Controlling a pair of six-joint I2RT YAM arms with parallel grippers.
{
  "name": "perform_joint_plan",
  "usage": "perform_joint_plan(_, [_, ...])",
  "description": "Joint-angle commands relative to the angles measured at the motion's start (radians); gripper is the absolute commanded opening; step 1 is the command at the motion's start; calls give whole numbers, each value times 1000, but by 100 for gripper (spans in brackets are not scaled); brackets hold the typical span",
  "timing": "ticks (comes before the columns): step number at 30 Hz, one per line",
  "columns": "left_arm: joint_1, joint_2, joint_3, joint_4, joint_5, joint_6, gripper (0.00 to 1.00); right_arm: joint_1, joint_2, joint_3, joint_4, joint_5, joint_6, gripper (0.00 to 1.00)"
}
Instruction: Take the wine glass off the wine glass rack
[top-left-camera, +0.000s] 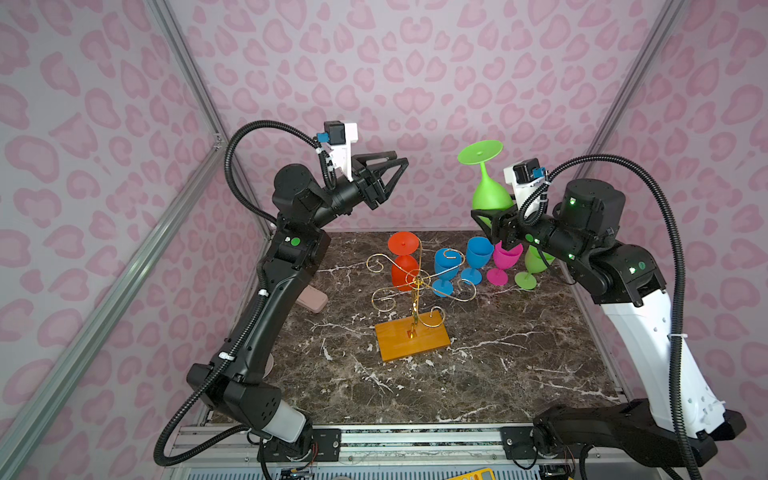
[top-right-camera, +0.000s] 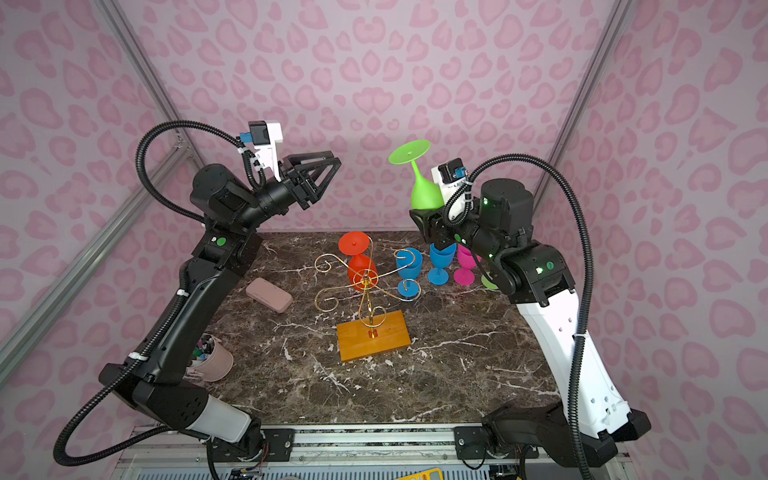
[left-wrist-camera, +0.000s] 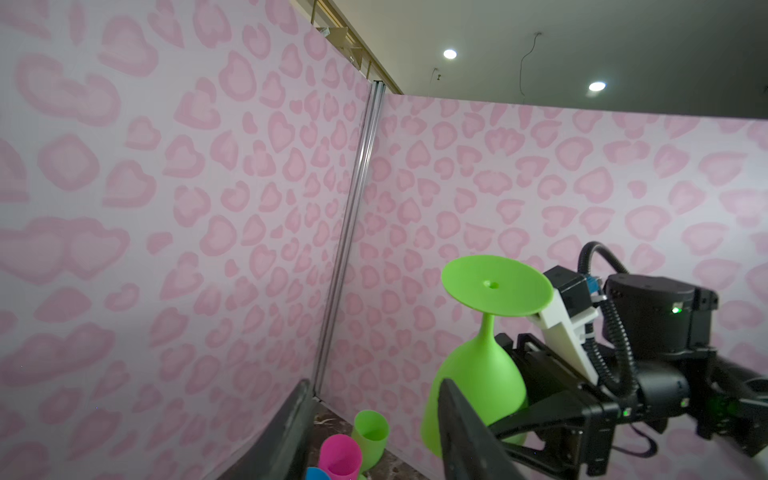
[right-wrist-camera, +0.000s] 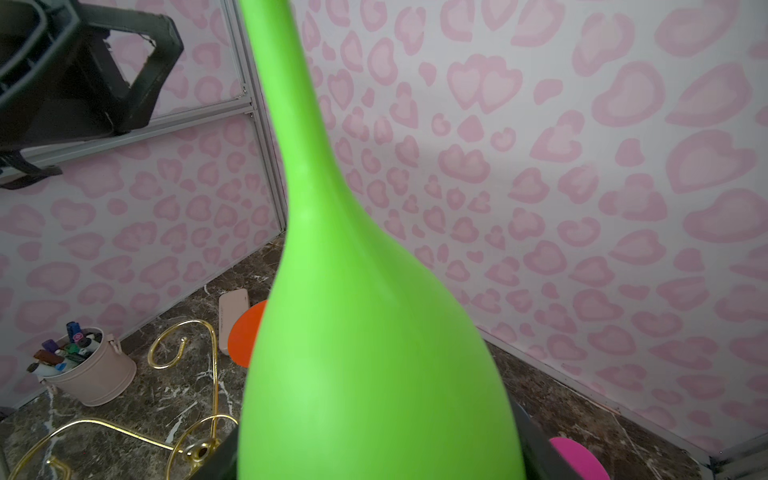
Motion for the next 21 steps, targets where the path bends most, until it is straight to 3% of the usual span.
perform_joint_plan(1, [-26,-56,-116,168,-9,393,49,-1,13,16,-25,-49,11,46])
perform_joint_plan(4, [-52,-70,-153,150,-4,608,48,0,37,37,-43,-69,11,45])
perform_joint_plan(11, [-59,-33,-123,164,49,804,45,17,77,64,-81,-126,16,40])
perform_joint_plan(21, [-63,-10,-120,172,97,908,40,74,99,60,-103,-127,8,38])
